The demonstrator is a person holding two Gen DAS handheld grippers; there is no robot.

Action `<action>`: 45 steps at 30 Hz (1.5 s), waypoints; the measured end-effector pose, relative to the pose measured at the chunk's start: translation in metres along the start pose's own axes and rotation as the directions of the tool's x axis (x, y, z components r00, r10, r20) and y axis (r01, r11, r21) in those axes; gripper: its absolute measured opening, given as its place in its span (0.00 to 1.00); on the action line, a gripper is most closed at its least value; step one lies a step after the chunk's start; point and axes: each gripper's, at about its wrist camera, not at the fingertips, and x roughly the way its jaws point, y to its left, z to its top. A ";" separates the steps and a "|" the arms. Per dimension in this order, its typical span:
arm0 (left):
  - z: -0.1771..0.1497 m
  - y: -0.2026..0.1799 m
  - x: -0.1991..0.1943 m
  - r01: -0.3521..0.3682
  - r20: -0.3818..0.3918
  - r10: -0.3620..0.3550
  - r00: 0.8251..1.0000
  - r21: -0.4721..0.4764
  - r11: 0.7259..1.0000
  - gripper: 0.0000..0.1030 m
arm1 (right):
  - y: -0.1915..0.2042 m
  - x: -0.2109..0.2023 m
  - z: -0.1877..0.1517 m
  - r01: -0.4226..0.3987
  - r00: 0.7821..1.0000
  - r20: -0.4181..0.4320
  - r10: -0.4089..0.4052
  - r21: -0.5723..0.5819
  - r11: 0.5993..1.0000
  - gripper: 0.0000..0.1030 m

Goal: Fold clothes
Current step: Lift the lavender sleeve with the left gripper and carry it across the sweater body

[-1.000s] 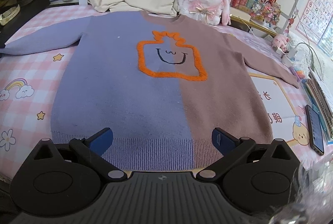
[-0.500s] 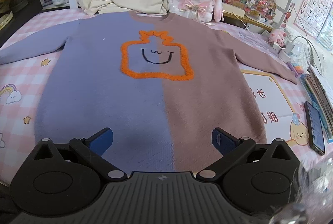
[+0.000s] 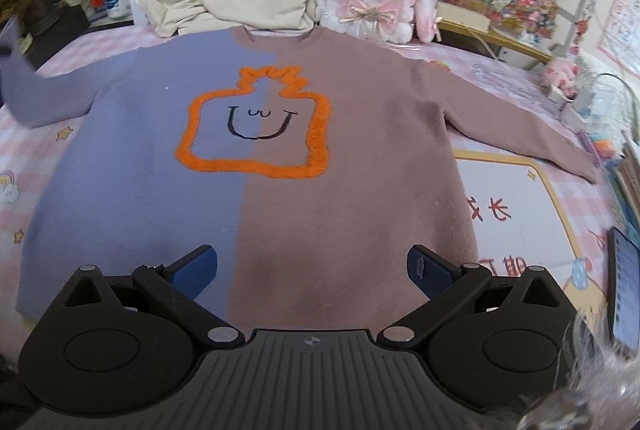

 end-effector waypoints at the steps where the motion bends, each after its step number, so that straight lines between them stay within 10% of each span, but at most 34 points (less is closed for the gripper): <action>1: -0.001 -0.015 -0.001 0.016 0.002 -0.016 1.000 0.018 1.000 0.03 | -0.005 0.001 0.000 -0.012 1.000 0.002 0.012 -0.007 1.000 0.99; 19: -0.039 -0.214 0.040 0.185 -0.033 -0.182 0.983 0.106 0.977 0.03 | -0.103 0.022 0.001 -0.186 0.982 -0.005 0.186 -0.056 0.981 0.99; 45: -0.131 -0.297 0.121 0.204 -0.238 -0.180 0.955 0.080 0.976 0.11 | -0.152 0.028 -0.007 -0.168 0.985 -0.053 0.165 -0.047 0.985 0.99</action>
